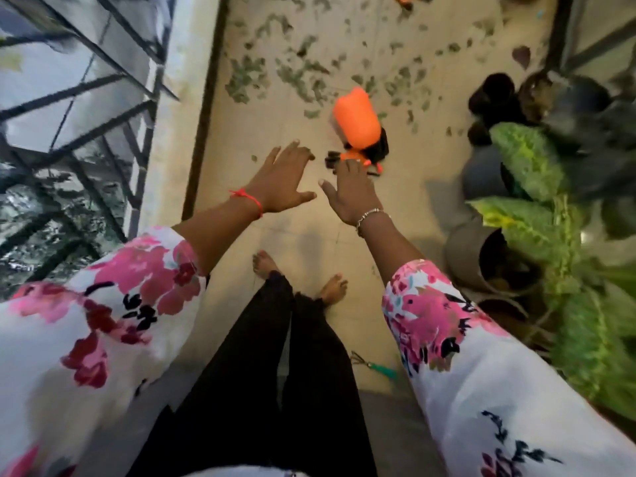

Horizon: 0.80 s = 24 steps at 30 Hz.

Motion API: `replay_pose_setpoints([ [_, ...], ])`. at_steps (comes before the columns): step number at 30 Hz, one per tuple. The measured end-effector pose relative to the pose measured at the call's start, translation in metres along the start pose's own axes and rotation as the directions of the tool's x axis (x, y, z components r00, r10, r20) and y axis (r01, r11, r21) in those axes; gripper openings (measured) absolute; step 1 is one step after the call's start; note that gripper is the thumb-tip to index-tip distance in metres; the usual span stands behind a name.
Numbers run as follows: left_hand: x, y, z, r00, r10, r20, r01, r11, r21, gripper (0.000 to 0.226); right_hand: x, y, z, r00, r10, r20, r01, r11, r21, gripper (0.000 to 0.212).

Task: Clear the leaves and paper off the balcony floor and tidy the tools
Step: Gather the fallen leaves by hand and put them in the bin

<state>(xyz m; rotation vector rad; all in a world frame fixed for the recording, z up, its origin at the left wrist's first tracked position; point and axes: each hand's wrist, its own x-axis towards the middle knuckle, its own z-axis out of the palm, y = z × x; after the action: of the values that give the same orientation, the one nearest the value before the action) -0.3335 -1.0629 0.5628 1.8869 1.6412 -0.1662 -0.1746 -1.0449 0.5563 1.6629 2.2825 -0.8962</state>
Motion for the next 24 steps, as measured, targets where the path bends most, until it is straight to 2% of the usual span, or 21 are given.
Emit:
replay_pose_setpoints([
  [7, 0.064, -0.011, 0.118, 0.991, 0.088, 0.104, -0.094, 0.994, 0.053, 0.073, 0.016, 0.071, 0.116, 0.987, 0.161, 0.020, -0.162, 0.985, 0.067, 0.052],
  [12, 0.115, -0.041, 0.217, 0.944, 0.231, 0.235, -0.273, 0.948, 0.166, 0.077, 0.034, 0.113, 0.224, 0.951, 0.298, 0.081, -0.306, 0.944, 0.127, 0.054],
  [16, 0.163, -0.063, 0.298, 0.914, 0.315, 0.255, -0.365, 0.913, 0.181, 0.078, 0.061, 0.146, 0.315, 0.925, 0.368, 0.101, -0.381, 0.900, 0.211, 0.055],
  [21, 0.211, -0.083, 0.396, 0.894, 0.371, 0.252, -0.417, 0.895, 0.161, 0.081, 0.088, 0.191, 0.413, 0.890, 0.455, -0.025, -0.430, 0.856, 0.287, 0.058],
  [24, 0.242, -0.094, 0.451, 0.900, 0.378, 0.218, -0.403, 0.911, 0.083, 0.086, 0.103, 0.225, 0.461, 0.780, 0.610, -0.140, -0.528, 0.762, 0.375, 0.063],
])
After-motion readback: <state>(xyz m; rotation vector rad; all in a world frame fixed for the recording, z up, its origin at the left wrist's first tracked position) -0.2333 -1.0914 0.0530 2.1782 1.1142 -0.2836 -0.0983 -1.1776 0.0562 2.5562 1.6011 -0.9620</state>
